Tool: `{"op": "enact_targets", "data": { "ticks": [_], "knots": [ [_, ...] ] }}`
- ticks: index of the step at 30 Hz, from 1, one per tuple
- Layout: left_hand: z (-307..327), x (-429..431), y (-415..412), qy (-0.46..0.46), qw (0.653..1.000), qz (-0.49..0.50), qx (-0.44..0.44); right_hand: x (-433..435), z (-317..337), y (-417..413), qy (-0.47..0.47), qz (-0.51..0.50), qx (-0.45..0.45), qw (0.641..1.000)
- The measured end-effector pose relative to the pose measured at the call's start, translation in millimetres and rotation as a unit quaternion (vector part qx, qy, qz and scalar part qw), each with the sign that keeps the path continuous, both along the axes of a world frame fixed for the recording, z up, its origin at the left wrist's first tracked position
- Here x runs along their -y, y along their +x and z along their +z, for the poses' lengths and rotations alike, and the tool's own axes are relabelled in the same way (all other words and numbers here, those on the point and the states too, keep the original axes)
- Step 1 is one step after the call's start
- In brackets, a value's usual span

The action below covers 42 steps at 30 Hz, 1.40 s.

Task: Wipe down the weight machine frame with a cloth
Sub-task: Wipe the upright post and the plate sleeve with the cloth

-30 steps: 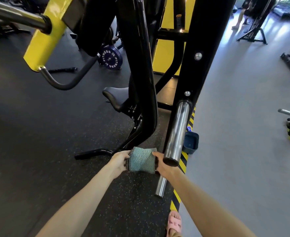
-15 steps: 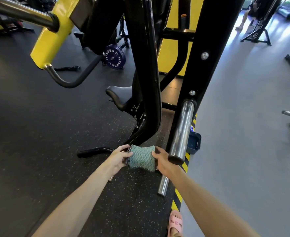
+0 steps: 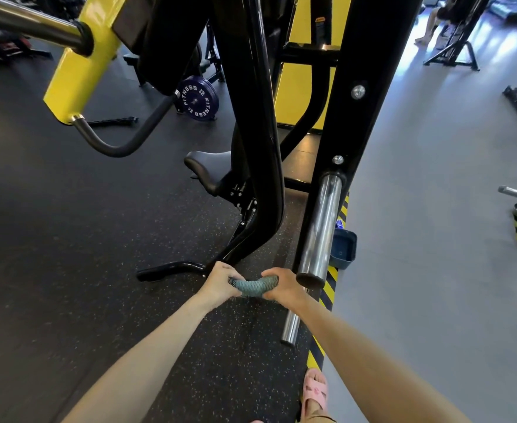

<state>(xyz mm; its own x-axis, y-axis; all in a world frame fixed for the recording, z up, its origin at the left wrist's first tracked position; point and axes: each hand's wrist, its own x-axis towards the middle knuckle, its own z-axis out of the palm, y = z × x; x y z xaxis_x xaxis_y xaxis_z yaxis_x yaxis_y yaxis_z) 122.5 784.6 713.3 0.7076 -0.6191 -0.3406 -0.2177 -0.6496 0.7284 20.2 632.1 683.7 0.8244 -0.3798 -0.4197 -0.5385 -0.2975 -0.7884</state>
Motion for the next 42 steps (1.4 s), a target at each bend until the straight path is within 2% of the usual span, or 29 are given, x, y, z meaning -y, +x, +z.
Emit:
{"op": "enact_targets", "data": {
  "ticks": [2,4,7,9,10,16,20,24,26,28,30,32,34,37,40,42],
  "knots": [
    [4.5,-1.2,3.9,0.004,0.999,0.001,-0.036,0.3,-3.8,0.7,0.009,-0.005,-0.014,1.000],
    [8.9,-5.2,8.8,-0.034,0.986,0.019,-0.159,2.8,-1.5,-0.3,0.053,-0.019,-0.030,0.998],
    [6.7,-9.3,10.8,-0.162,0.912,0.124,-0.355,5.1,3.6,-2.1,0.186,-0.049,-0.038,0.981],
    [1.3,-8.4,6.7,-0.194,0.866,0.174,-0.426,3.0,5.6,-2.6,0.268,-0.064,-0.022,0.961],
    [-3.0,-7.0,4.4,-0.198,0.857,0.175,-0.442,2.1,4.0,-2.6,0.290,-0.070,-0.016,0.954],
    [-5.7,1.5,-2.7,-0.156,0.891,0.166,-0.393,2.4,2.0,-11.9,0.334,-0.135,-0.009,0.933],
    [-6.9,3.2,3.7,-0.028,0.928,0.030,-0.369,9.3,-2.7,-21.9,0.324,-0.159,-0.004,0.932],
    [-6.4,23.4,-3.8,0.009,0.929,-0.047,-0.367,25.2,-2.0,-32.0,0.338,-0.147,-0.006,0.930],
    [-1.9,36.9,-5.5,0.026,0.944,-0.060,-0.324,38.7,2.3,-31.3,0.343,-0.189,-0.013,0.920],
    [7.1,52.9,-0.7,0.029,0.972,-0.025,-0.231,58.5,12.1,-31.7,0.302,-0.252,-0.032,0.919],
    [28.3,75.2,6.9,-0.034,0.982,0.053,-0.177,86.4,28.3,-28.6,0.243,-0.302,-0.015,0.922],
    [52.4,103.9,17.9,-0.099,0.980,0.128,-0.117,115.5,42.2,-24.5,0.230,-0.355,0.009,0.906],
    [73.2,137.8,29.7,-0.130,0.978,0.157,-0.035,140.1,53.6,-17.0,0.208,-0.395,0.043,0.894],
    [99.2,190.4,38.1,-0.177,0.972,0.131,0.087,169.0,78.4,-4.4,0.118,-0.400,0.097,0.904],
    [128.8,244.0,28.3,-0.265,0.935,0.110,0.206,193.0,108.9,9.1,0.046,-0.373,0.167,0.912],
    [134.4,274.6,23.5,-0.282,0.914,0.094,0.275,205.7,125.3,17.9,0.004,-0.347,0.193,0.918]
  ]
}}
